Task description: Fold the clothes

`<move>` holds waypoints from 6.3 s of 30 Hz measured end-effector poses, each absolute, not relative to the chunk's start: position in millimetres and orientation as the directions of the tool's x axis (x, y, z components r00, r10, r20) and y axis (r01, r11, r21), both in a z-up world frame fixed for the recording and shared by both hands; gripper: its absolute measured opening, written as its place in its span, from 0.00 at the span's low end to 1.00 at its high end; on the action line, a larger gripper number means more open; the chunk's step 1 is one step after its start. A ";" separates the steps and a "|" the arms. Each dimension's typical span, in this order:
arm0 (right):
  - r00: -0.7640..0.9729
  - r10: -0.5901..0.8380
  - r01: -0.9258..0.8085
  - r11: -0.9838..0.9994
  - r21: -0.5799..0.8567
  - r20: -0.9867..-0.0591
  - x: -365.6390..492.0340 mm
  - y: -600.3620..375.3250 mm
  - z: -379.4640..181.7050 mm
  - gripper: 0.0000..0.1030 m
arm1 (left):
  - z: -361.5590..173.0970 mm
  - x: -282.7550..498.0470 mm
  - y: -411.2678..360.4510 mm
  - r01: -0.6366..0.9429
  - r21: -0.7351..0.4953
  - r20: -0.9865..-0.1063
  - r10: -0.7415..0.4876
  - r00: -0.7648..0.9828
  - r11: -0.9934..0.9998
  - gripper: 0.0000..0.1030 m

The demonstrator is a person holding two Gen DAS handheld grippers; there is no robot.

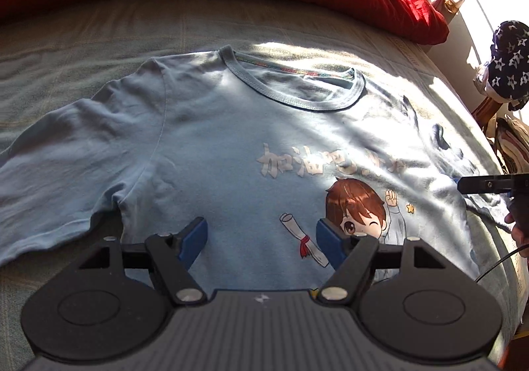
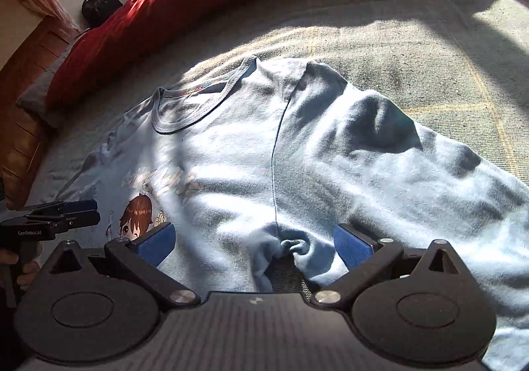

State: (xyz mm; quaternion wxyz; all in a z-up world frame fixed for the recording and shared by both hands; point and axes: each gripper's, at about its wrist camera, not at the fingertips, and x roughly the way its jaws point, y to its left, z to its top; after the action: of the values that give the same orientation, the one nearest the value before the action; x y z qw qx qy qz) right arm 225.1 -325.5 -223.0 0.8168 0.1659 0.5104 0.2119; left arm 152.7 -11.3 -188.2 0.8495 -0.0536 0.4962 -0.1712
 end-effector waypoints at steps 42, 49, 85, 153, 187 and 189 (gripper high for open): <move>0.366 0.599 -0.214 0.799 0.561 -0.713 71.8 -280.9 -188.3 1.00 | -149.5 -3.5 12.9 0.429 -0.094 -0.772 -0.338 0.539 0.898 0.81; 0.375 0.537 -0.273 0.843 0.464 -0.755 5.3 -235.8 -211.9 1.00 | -189.7 -48.5 -4.8 0.408 -0.081 -0.809 -0.299 0.507 0.910 0.81; 0.682 0.251 -0.274 0.959 0.079 -0.687 -102.2 -206.7 -247.0 1.00 | -194.8 -159.6 13.2 0.438 -0.044 -0.732 -0.327 0.597 0.898 0.85; 0.668 0.296 -0.276 0.951 0.142 -0.683 -115.2 -220.6 -246.9 1.00 | -180.3 -115.3 -15.5 0.371 -0.098 -0.731 -0.320 0.603 0.923 0.88; 0.538 0.385 0.042 0.876 0.480 -0.750 223.6 -380.9 -205.7 1.00 | -160.3 -41.6 -5.5 0.180 -0.088 -0.693 -0.190 0.695 0.980 0.89; 0.523 0.357 0.049 0.894 0.445 -0.774 238.1 -377.3 -224.8 1.00 | -162.7 -36.3 -2.9 0.170 -0.093 -0.694 -0.186 0.696 0.981 0.89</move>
State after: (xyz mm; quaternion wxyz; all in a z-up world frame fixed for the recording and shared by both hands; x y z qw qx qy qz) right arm 238.1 -377.3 -224.8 0.8467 0.2113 0.4798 0.0908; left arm -36.3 -2.9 -162.7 0.9207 -0.0106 0.3778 -0.0968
